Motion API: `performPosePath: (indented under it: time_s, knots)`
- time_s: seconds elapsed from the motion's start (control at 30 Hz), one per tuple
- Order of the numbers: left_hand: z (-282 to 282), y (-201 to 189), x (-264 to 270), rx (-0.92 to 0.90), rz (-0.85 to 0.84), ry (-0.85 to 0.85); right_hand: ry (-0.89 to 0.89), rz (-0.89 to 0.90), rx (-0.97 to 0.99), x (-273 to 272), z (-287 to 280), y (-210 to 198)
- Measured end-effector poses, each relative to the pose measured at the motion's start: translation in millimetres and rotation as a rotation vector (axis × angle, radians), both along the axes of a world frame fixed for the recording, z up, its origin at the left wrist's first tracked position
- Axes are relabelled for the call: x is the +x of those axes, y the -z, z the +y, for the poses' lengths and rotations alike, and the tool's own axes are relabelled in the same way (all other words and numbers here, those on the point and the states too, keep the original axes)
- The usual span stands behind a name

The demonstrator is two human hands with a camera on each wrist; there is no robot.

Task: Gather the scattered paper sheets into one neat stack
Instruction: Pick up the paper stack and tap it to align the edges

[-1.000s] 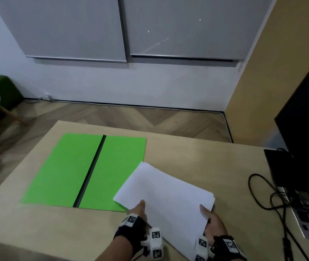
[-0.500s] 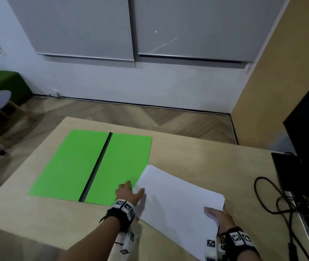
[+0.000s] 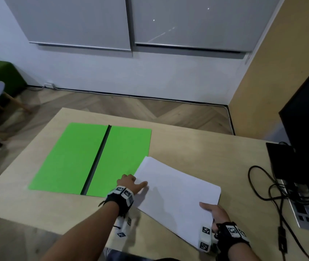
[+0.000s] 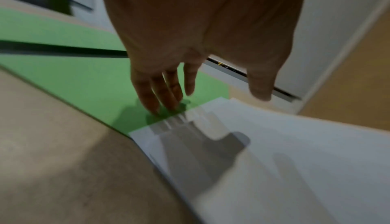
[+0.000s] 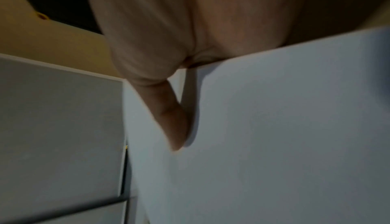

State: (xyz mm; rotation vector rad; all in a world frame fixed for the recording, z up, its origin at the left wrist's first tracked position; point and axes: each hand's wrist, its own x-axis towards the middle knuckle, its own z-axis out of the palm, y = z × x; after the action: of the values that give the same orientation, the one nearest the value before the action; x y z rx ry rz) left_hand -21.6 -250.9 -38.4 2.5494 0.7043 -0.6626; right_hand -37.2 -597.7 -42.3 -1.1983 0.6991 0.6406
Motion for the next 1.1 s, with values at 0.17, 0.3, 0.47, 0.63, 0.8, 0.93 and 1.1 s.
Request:
performPosePath:
  time_s: [0.17,0.3,0.47,0.63,0.8,0.93,1.1]
  knots:
    - [13,-5,1,-0.32,-0.222,-0.32,-0.099,-0.207,0.043,18,6,-43]
    - [7,-19,12,-0.863,-0.32,-0.511,-0.162,-0.327,0.019,36,1,-65]
    - [-4,-1,16,-0.892,-0.307,-0.536,-0.183,-0.347,-0.077,44,-9,-70]
    - [-5,-10,10,-0.912,-0.281,-0.532,-0.155,-0.339,-0.05,42,-18,-65]
    - [-11,-23,19,-0.949,-0.361,-0.433,-0.146,-0.403,-0.054,42,-18,-75]
    - [-21,-48,28,-1.078,-0.596,-0.39,-0.006,-0.616,-0.167,42,-30,-91]
    - [-45,-64,31,-1.096,-0.664,-0.271,0.211,-0.707,-0.32,49,-51,-82]
